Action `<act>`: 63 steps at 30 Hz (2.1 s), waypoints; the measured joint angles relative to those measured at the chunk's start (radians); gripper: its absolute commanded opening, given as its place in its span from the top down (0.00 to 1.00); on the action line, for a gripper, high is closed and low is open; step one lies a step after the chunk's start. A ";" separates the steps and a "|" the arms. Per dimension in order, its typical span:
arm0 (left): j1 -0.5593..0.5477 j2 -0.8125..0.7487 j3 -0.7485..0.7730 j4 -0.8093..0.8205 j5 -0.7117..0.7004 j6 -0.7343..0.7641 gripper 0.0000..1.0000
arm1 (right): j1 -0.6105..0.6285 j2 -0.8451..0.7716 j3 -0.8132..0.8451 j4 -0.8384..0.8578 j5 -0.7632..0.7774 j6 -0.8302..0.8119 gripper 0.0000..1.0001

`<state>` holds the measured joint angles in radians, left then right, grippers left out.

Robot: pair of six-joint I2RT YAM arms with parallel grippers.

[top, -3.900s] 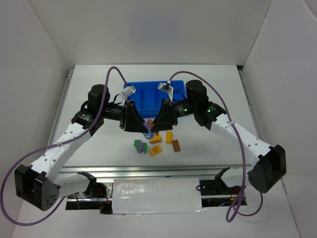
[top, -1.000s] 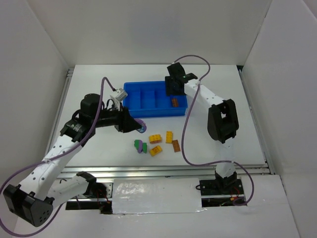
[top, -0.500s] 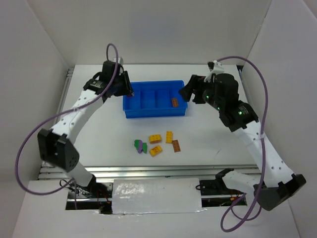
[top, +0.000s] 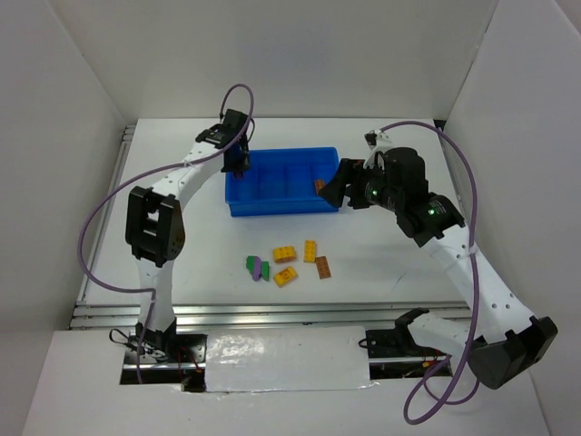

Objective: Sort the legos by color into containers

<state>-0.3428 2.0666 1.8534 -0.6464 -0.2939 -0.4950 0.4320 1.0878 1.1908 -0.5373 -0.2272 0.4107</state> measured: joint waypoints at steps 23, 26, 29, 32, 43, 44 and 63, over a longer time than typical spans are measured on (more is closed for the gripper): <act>0.006 0.087 0.119 -0.033 0.021 0.021 0.01 | 0.000 -0.010 -0.034 0.020 -0.050 -0.008 0.18; 0.006 0.013 0.114 -0.043 0.011 0.017 0.00 | 0.000 -0.010 -0.034 0.020 -0.049 -0.008 0.18; 0.007 -0.123 0.070 -0.033 0.010 0.016 0.01 | 0.000 -0.009 -0.034 0.021 -0.043 -0.008 0.18; 0.004 -0.276 0.040 -0.025 0.012 0.004 0.02 | 0.000 -0.008 -0.034 0.020 -0.021 -0.008 0.18; -0.047 -0.754 -0.352 -0.057 -0.007 -0.076 0.01 | 0.127 0.007 -0.162 -0.035 0.222 0.045 0.20; -0.047 -0.781 -0.388 -0.069 -0.008 -0.076 0.01 | 0.158 0.006 -0.192 -0.044 0.243 0.055 0.20; -0.043 -1.142 -0.814 -0.071 -0.153 -0.061 0.00 | 0.286 0.282 -0.433 0.008 0.320 0.125 0.32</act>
<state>-0.3862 0.9249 1.0397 -0.7170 -0.4469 -0.5556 0.7185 1.3697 0.7578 -0.5297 0.0925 0.5358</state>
